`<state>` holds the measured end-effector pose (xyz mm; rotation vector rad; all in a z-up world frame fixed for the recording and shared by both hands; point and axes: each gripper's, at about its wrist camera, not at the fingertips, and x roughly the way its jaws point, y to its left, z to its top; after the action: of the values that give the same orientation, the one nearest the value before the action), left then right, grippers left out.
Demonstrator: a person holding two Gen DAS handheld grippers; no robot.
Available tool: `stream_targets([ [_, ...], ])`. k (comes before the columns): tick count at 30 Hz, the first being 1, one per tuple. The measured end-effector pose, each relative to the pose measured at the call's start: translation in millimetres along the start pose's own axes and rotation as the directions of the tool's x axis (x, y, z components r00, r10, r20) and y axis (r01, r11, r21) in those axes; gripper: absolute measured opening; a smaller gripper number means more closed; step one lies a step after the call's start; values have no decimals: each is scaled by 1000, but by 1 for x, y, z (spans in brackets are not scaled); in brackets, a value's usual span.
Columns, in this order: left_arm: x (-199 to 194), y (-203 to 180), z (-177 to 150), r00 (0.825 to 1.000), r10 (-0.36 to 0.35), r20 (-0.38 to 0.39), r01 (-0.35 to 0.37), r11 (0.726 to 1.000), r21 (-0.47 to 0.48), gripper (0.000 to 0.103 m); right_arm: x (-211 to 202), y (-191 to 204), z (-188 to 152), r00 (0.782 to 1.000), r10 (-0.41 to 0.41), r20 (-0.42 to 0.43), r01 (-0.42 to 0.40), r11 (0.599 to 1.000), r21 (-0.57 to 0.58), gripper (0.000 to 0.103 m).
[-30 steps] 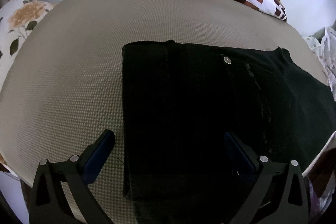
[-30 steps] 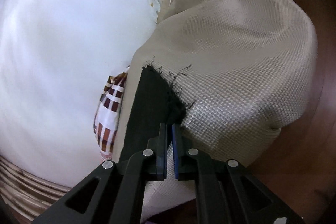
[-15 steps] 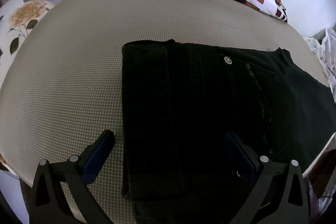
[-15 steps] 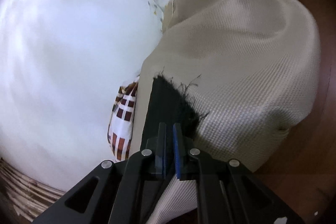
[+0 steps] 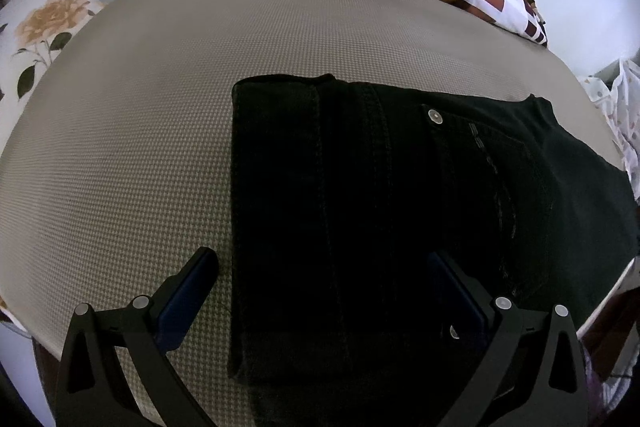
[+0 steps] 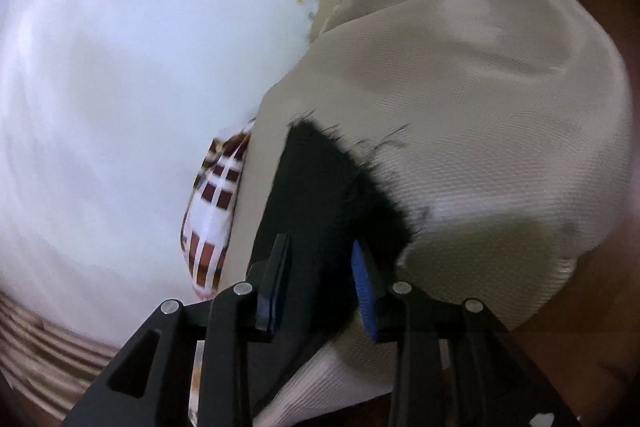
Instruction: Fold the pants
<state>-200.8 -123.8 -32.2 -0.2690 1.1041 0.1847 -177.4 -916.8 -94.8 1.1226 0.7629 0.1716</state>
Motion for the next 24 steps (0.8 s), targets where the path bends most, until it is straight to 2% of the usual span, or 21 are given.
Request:
stream_targets([
  [2,0,0,0,1000,0,0,0,1000,0,103,6,0,0,999,-38,-3,38,999,-13,28],
  [4,0,0,0,1000,0,0,0,1000,1,103,9,-5,2,996,-94,1,94,995,-11,4],
  [6,0,-1,1,1000,4,1,-4,1000,6,103,11,-8,2,995,-102,0,102,995,0,3],
  [8,-1,-2,1,1000,13,3,-14,1000,15,103,6,3,0,988,-156,12,156,986,-52,3],
  [11,-3,-7,1,999,34,18,-35,998,43,103,-9,12,-3,988,-149,48,152,986,-64,2],
  [14,-2,-6,0,999,30,25,-31,998,49,103,-12,4,-8,985,-167,37,169,984,-58,2],
  [15,-1,-5,0,1000,21,22,-22,999,42,103,-8,-5,-9,987,-156,25,157,987,-31,2],
  [17,0,-1,0,1000,-1,14,1,1000,21,103,-7,-18,-6,997,-75,25,74,997,33,2],
  [19,0,0,1,1000,-6,11,6,1000,13,103,-12,-22,-5,997,-46,62,42,997,60,8],
  [22,-2,-4,1,1000,13,23,-14,999,41,103,-25,-28,-4,995,-28,99,18,995,100,10],
  [24,-7,-9,1,998,38,45,-41,997,69,103,-36,-28,-4,990,-60,129,48,994,96,12],
])
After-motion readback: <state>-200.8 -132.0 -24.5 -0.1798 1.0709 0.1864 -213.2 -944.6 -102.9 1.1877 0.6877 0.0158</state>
